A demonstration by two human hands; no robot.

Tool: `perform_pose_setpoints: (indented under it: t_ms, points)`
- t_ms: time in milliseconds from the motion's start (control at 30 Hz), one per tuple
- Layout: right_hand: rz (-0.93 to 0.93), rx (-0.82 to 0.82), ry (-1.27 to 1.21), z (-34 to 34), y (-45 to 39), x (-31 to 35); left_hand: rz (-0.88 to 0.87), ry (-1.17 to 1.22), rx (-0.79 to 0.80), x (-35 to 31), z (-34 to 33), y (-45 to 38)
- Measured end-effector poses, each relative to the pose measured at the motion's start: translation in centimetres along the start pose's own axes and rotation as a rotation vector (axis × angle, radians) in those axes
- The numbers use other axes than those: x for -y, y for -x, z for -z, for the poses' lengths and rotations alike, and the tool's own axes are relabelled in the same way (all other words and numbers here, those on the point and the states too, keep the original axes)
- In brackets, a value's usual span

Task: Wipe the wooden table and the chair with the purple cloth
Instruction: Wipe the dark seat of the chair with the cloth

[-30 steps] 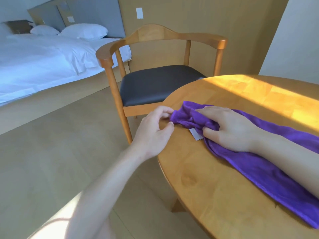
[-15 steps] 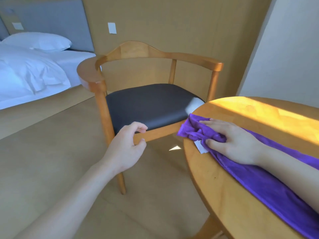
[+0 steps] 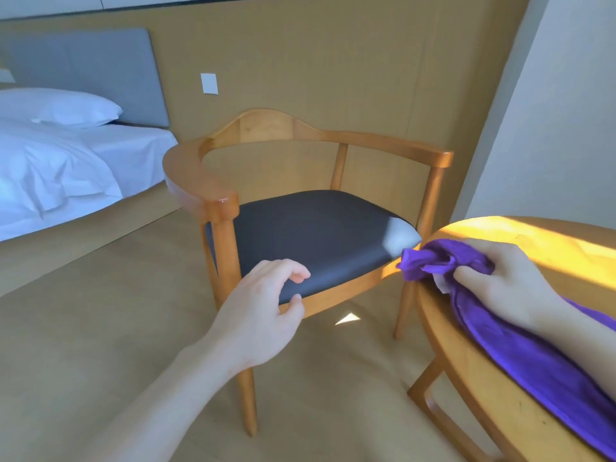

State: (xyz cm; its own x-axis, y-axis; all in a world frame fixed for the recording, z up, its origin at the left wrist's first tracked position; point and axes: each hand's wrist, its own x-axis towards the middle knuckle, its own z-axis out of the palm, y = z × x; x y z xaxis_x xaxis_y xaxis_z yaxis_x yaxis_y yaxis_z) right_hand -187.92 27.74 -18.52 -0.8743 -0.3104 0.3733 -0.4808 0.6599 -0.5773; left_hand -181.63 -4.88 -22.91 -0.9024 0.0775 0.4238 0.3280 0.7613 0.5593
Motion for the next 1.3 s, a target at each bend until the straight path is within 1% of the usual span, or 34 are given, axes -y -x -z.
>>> perform_pose_setpoints:
  t_ms: [133, 233, 367, 433, 500, 567, 667, 733, 833, 867, 900, 933, 1000, 1033, 1067, 1100, 1200, 1233, 1300]
  points:
    - [-0.141, -0.210, -0.166, 0.3, -0.5, -1.2, -0.082, -0.022, 0.030, -0.8, 0.6, -1.0]
    - [-0.204, -0.280, -0.271, 0.1, -0.8, -1.4, -0.148, -0.052, 0.016, -1.5, 2.5, -2.0]
    - [-0.319, -0.321, -0.383, 0.1, -3.4, -2.1, -0.222, -0.079, -0.059, -2.3, 5.8, -4.7]
    - [-0.342, -0.345, -0.411, -0.2, -6.1, -2.3, -0.221, -0.084, -0.055, -2.4, 6.1, -6.2]
    - [-0.345, -0.343, -0.454, -1.0, -9.4, -2.2, -0.211, -0.113, -0.005, -2.2, 4.7, -7.4]
    - [-0.330, -0.344, -0.499, -2.3, -13.2, -2.4, -0.202, -0.197, 0.047, -1.1, 2.6, -8.4]
    - [-0.279, -0.326, -0.516, -5.1, -19.0, -2.8, -0.236, -0.427, 0.136, 1.1, 0.2, -10.5]
    - [-0.248, -0.320, -0.526, -7.3, -22.7, -3.3, -0.218, -0.533, 0.192, 2.4, -0.8, -12.5]
    - [-0.242, -0.281, -0.485, -11.1, -27.4, -3.6, -0.125, -0.569, 0.250, 3.7, -2.1, -14.1]
    - [-0.229, -0.249, -0.418, -12.7, -28.7, -3.8, -0.112, -0.578, 0.255, 4.3, -2.7, -14.6]
    - [-0.208, -0.176, -0.332, -14.5, -29.7, -4.0, -0.102, -0.586, 0.252, 5.1, -3.2, -14.9]
    - [-0.185, -0.062, -0.221, -16.7, -30.4, -4.3, -0.084, -0.585, 0.253, 5.9, -3.8, -15.0]
    - [-0.134, 0.260, 0.123, -21.6, -30.4, -5.2, -0.047, -0.608, 0.245, 7.6, -4.9, -15.0]
    - [-0.126, 0.370, 0.292, -23.3, -30.3, -5.7, -0.038, -0.628, 0.237, 8.3, -5.3, -15.0]
    - [-0.124, 0.414, 0.385, -24.4, -30.2, -5.9, -0.033, -0.638, 0.225, 8.8, -5.7, -15.0]
    - [-0.122, 0.418, 0.408, -24.8, -30.2, -6.1, -0.028, -0.633, 0.212, 9.2, -6.0, -14.9]
    - [-0.092, 0.377, 0.372, -24.3, -29.7, -6.7, 0.001, -0.566, 0.199, 9.3, -6.9, -14.8]
    - [-0.088, 0.366, 0.365, -24.0, -29.3, -6.7, 0.014, -0.533, 0.228, 9.2, -7.2, -14.8]
    - [-0.088, 0.349, 0.342, -23.7, -28.7, -6.3, 0.065, -0.478, 0.345, 9.3, -7.7, -14.5]
